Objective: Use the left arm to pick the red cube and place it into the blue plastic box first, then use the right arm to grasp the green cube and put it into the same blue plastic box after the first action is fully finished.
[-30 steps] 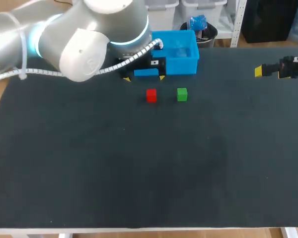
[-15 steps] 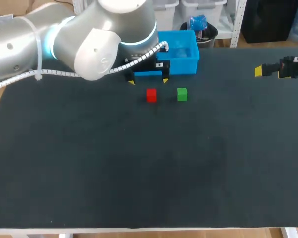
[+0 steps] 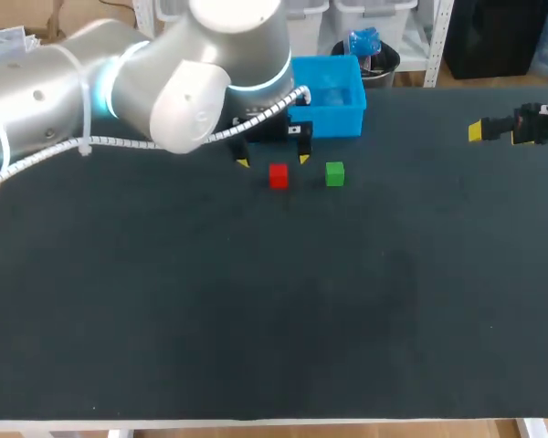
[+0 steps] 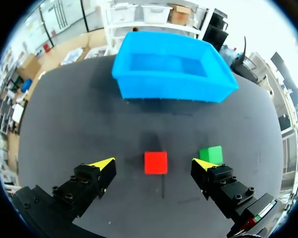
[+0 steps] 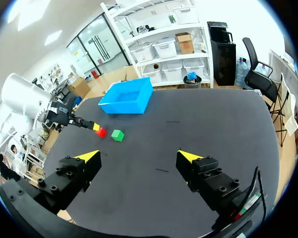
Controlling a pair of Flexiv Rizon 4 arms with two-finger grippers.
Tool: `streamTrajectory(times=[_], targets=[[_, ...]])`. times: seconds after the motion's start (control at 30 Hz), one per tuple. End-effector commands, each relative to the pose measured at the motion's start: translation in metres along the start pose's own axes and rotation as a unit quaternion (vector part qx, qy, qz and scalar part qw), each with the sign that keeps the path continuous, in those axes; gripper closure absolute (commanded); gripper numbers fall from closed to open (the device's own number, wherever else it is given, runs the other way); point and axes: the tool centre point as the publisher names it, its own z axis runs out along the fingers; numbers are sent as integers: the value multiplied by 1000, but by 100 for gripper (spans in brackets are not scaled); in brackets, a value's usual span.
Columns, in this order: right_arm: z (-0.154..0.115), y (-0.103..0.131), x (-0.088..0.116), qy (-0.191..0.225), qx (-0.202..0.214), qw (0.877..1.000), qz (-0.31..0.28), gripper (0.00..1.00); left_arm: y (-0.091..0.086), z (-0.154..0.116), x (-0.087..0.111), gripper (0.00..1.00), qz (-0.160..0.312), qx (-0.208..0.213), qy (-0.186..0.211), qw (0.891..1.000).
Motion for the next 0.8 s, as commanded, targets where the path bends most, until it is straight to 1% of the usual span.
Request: streamTrajectory(times=[0.03, 0.33, 0.8], targets=[[0, 0, 0, 0, -1, 1000, 0, 0, -1, 10, -3, 0, -1, 0, 0, 1000], [0, 0, 0, 0, -1, 1000, 0, 0, 1, 20, 3, 0, -3, 4, 9, 1000], [0, 0, 0, 0, -1, 1000, 0, 0, -2, 24, 14, 0, -2, -2, 17, 1000]])
